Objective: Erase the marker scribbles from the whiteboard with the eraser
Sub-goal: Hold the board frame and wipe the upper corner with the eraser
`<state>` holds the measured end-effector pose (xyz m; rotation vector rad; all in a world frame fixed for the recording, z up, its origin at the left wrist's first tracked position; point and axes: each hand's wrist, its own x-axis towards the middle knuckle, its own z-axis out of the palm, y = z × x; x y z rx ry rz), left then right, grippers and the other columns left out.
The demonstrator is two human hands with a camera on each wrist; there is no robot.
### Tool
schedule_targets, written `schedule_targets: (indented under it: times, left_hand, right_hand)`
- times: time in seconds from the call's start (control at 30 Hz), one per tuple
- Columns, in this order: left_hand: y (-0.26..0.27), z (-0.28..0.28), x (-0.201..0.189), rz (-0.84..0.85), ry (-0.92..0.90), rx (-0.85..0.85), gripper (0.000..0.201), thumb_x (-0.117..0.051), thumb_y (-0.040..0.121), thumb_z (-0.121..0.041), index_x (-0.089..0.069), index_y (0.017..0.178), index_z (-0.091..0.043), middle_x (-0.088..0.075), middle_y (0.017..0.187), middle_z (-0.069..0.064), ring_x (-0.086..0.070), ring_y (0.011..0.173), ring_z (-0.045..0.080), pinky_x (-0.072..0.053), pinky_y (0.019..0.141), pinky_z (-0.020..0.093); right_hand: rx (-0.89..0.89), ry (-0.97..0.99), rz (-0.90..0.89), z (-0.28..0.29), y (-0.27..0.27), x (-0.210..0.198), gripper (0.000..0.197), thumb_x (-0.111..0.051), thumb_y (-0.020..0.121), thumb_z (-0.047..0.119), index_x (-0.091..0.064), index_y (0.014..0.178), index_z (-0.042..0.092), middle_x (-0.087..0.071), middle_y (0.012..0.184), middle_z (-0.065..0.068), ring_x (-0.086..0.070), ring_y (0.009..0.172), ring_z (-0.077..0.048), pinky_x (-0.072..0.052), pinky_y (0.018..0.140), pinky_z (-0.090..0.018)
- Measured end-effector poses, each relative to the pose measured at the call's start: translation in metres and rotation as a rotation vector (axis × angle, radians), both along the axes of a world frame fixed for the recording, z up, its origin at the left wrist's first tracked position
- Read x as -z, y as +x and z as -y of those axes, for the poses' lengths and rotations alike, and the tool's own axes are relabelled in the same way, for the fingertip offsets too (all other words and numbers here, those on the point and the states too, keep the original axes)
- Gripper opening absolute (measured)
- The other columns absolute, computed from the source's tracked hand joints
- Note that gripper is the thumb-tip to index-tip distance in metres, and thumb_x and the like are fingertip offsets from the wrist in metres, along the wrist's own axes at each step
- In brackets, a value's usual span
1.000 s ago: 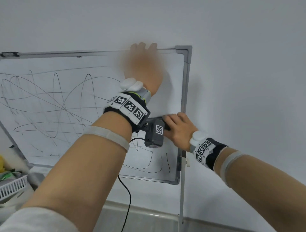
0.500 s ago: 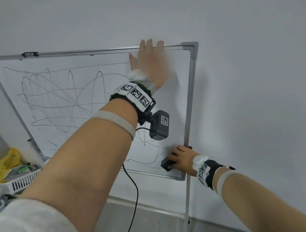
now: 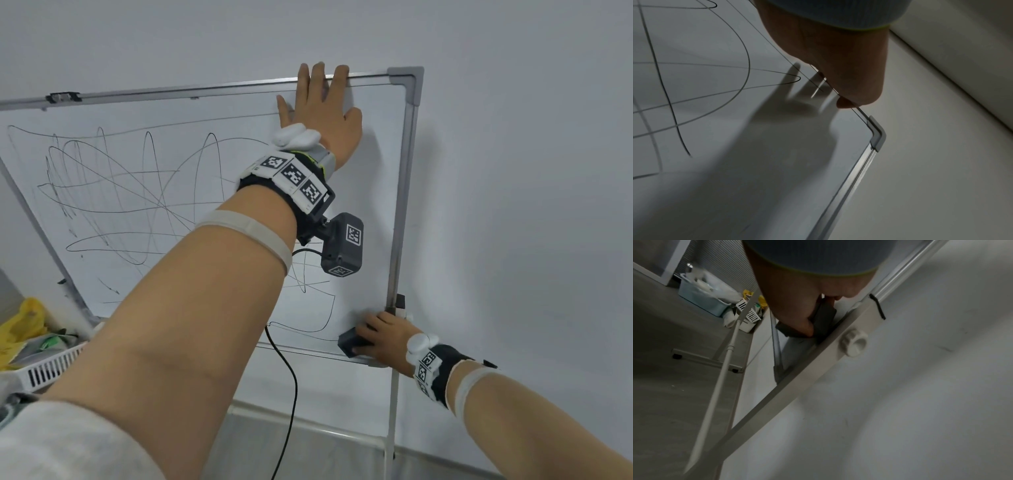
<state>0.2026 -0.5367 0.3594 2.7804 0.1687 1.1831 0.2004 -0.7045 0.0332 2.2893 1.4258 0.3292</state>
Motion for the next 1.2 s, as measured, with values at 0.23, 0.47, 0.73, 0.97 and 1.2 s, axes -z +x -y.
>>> schedule_targets:
  times: [0.23, 0.47, 0.73, 0.97, 1.2]
  left_hand:
    - [0.006, -0.006, -0.001, 0.025, 0.006, 0.023, 0.065, -0.028, 0.091, -0.034, -0.021, 0.156, -0.033, -0.020, 0.164, -0.004, -0.005, 0.155, 0.019, -0.008, 0.121, 0.059]
    - [0.003, -0.006, -0.001, 0.021, 0.007, 0.050, 0.065, -0.028, 0.093, -0.032, -0.020, 0.156, -0.034, -0.020, 0.164, -0.005, -0.005, 0.155, 0.018, -0.005, 0.122, 0.058]
    - [0.002, -0.008, 0.005, 0.075, 0.012, 0.062, 0.065, -0.029, 0.091, -0.031, -0.023, 0.155, -0.036, -0.025, 0.160, -0.007, -0.010, 0.154, 0.017, -0.007, 0.121, 0.058]
    - [0.000, -0.010, 0.005, 0.122, 0.018, 0.068, 0.066, -0.032, 0.088, -0.029, -0.028, 0.154, -0.037, -0.031, 0.156, -0.009, -0.016, 0.152, 0.016, -0.010, 0.120, 0.058]
    - [0.003, -0.011, 0.004, 0.100, 0.015, 0.083, 0.066, -0.030, 0.089, -0.031, -0.026, 0.155, -0.036, -0.029, 0.158, -0.008, -0.015, 0.152, 0.016, -0.010, 0.120, 0.059]
  right_hand:
    - [-0.113, 0.076, 0.221, -0.024, -0.003, -0.042, 0.056, -0.067, 0.071, 0.019, -0.068, 0.124, 0.039, -0.063, 0.106, 0.001, -0.048, 0.098, -0.027, -0.045, 0.082, -0.036]
    - [-0.049, -0.387, 0.125, -0.036, -0.009, -0.043, 0.066, -0.074, 0.085, 0.030, -0.045, 0.141, 0.050, -0.040, 0.142, 0.000, -0.033, 0.130, -0.035, -0.022, 0.106, -0.043]
    - [-0.091, 0.032, 0.233, -0.055, -0.005, -0.063, 0.077, -0.082, 0.065, 0.018, -0.059, 0.136, 0.037, -0.060, 0.117, -0.005, -0.058, 0.103, -0.031, -0.048, 0.090, -0.042]
    - [-0.014, -0.512, 0.027, -0.028, -0.007, 0.010, 0.047, -0.077, 0.084, 0.025, -0.064, 0.124, 0.044, -0.048, 0.140, 0.005, -0.039, 0.131, -0.031, -0.027, 0.108, -0.039]
    - [-0.045, -0.040, 0.182, -0.075, -0.003, -0.040, 0.078, -0.084, 0.064, 0.034, -0.059, 0.136, 0.041, -0.057, 0.118, -0.002, -0.050, 0.105, -0.030, -0.043, 0.090, -0.039]
